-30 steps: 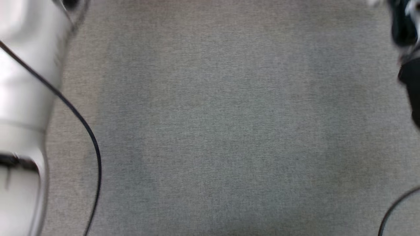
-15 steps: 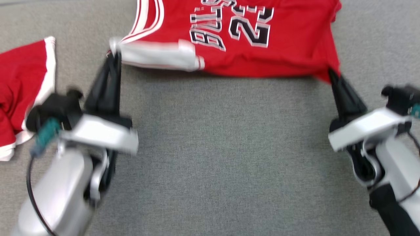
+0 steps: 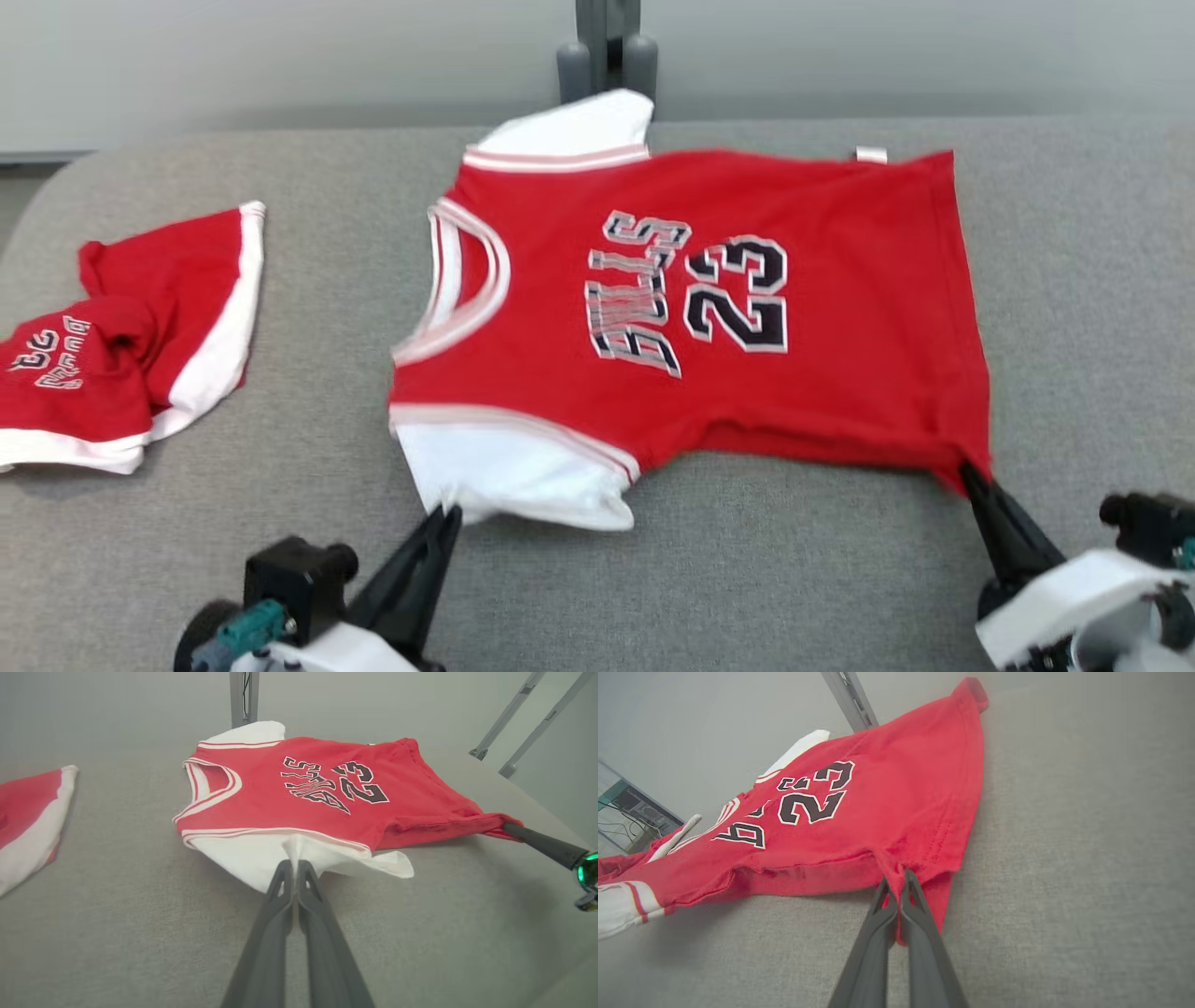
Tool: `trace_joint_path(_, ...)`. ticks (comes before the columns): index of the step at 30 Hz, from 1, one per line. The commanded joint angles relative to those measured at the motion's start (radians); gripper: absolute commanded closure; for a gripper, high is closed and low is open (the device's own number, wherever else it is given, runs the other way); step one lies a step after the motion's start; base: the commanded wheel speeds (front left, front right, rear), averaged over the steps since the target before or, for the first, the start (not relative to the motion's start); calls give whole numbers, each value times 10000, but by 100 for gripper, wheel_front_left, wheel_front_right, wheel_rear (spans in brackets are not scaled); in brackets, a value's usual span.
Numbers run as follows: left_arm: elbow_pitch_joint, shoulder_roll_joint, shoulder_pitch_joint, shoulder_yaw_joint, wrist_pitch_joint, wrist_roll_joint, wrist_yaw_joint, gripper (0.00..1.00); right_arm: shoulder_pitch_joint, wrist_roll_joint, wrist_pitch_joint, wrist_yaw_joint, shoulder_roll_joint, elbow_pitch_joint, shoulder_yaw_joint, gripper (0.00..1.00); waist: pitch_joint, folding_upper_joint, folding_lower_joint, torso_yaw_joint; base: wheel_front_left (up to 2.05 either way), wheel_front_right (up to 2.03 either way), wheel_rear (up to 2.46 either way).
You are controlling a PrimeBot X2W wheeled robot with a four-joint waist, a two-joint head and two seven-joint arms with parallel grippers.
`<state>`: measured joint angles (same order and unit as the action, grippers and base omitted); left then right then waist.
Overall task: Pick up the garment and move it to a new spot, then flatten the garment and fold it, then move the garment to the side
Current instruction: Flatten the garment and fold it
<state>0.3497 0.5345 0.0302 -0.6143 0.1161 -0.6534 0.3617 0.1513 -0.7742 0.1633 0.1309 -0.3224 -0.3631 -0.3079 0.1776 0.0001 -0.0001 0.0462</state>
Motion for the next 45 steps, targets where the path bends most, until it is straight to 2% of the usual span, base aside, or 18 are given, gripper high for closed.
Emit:
trace_joint_path(1, 189, 68, -252, -49, 127, -139, 52, 100, -403, 130, -236, -2, -86, 185, 137, 100, -396, -1, 1, 223, 0, 0, 0)
trace_joint_path(5, 734, 385, -935, -260, 659, -433, 208, 100, -1732, 607, -1136, -3, -56, 875, 801, 100, -843, -1, 1, 358, 0, 0, 0)
trace_joint_path(10, 1244, 833, -1523, -314, 1311, -747, 472, 100, -3251, 1207, -2284, -3, 274, 1999, 1724, 100, -1210, -1, 1, 483, 0, 0, 0)
trace_joint_path(19, 1935, 1444, -2177, -166, 1780, -1171, 633, 100, -4810, 2158, -3836, -2, 989, 3596, 3015, 100, -1412, -1, 1, 437, 0, 0, 0)
trace_joint_path(23, 1783, 1597, -1687, -103, 1734, -1075, 242, 100, -4718, 2519, -4328, -3, 1146, 4145, 3273, 100, -1282, -1, 1, 341, 0, 0, 0)
trace_joint_path(26, 1395, 1434, -1061, -104, 1656, -1133, -307, 100, -4401, 2677, -4501, -3, 1271, 4466, 3404, 100, -1111, -1, 1, 243, 0, 0, 0)
trace_joint_path(31, 389, 1013, 283, 173, 1334, -1018, -846, 100, -3488, 2849, -4388, -3, 1403, 4498, 3449, 100, -734, -1, 1, -27, 0, 0, 0)
trace_joint_path(38, -1639, 199, 2112, 597, 629, -1097, -1503, 100, -1630, 2752, -3987, -2, 1377, 3389, 3177, 100, -162, -1, 1, -362, 0, 0, 0)
trace_joint_path(45, -3939, -614, 3299, 630, -126, -1171, -2191, 100, -115, 2386, -3532, -3, 1143, 1674, 2614, 100, 324, -1, 1, -479, 0, 0, 0)
